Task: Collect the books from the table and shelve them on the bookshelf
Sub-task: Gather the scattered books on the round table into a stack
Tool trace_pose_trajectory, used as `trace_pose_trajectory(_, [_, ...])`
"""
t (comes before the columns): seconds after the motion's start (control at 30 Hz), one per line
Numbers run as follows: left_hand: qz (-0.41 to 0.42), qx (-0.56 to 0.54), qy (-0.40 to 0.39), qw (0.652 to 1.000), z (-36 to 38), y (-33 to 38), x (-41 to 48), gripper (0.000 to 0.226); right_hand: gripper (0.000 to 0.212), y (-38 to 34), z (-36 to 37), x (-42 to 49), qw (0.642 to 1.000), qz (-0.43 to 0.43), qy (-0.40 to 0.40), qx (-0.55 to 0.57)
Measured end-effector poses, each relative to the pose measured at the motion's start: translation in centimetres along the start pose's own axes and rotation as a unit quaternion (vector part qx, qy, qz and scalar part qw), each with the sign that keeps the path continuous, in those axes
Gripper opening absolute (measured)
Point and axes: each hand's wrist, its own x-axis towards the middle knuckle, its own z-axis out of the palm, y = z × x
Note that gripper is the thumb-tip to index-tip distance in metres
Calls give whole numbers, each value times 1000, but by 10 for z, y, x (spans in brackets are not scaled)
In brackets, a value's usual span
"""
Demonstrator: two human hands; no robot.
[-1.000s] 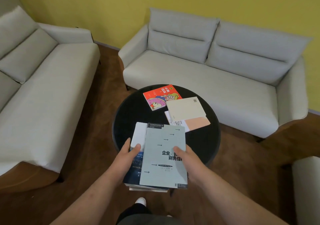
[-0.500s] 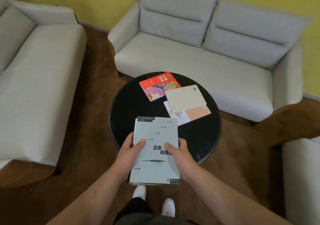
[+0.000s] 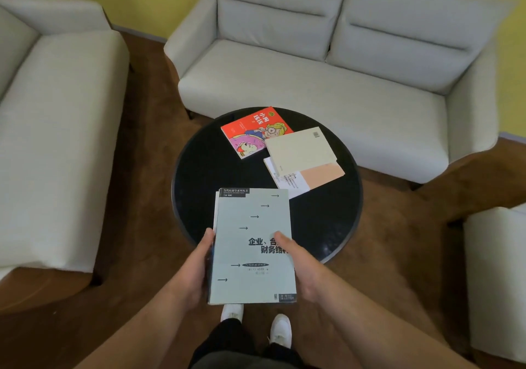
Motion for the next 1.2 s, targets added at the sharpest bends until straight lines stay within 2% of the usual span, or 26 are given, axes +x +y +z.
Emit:
trace_pose_trajectory(0.13, [-10, 43, 21, 999, -11, -7, 13, 74, 85, 2, -4, 3, 1000, 13, -5, 19])
trace_pose_trajectory(0.27, [-12, 86, 31, 996, -12, -4, 20, 74, 68, -4, -9, 3, 999, 26, -20, 24])
trace_pose_trajectory(0.37, [-6, 110, 3, 994, -10, 2, 24, 90, 68, -11, -11, 4, 999, 27, -29, 31])
trace_pose_trajectory(0.43, [1, 116, -5, 993, -8, 10, 27, 94, 66, -16, -9, 7, 999, 26, -16, 38])
trace_pose_trajectory(0.57, [14, 108, 5, 994, 3, 31, 40, 78, 57, -34, -12, 15, 998, 24, 24, 51])
trace_pose_trajectory(0.73, [29, 101, -19, 994, 12, 54, 61, 92, 42, -62, -17, 30, 996, 21, 56, 68])
trace_pose_trajectory(0.83, [51, 110, -31, 992, 12, 67, 68, 79, 43, -69, -20, 34, 998, -11, 58, 13])
trace_pose_trajectory(0.97, [153, 93, -38, 983, 26, 93, 69, 75, 56, -94, -13, 33, 984, -144, 103, -34])
trace_pose_trajectory(1.0, [171, 86, -42, 981, 34, 101, 67, 68, 52, -102, -8, 33, 980, -164, 112, -22])
trace_pose_trajectory(1.07, [166, 67, -48, 983, 46, 113, 62, 46, 41, -112, 1, 35, 977, -173, 128, 3])
trace_pose_trajectory(1.2, [147, 64, -61, 985, 46, 120, 59, 31, 38, -114, 12, 38, 976, -159, 146, 12])
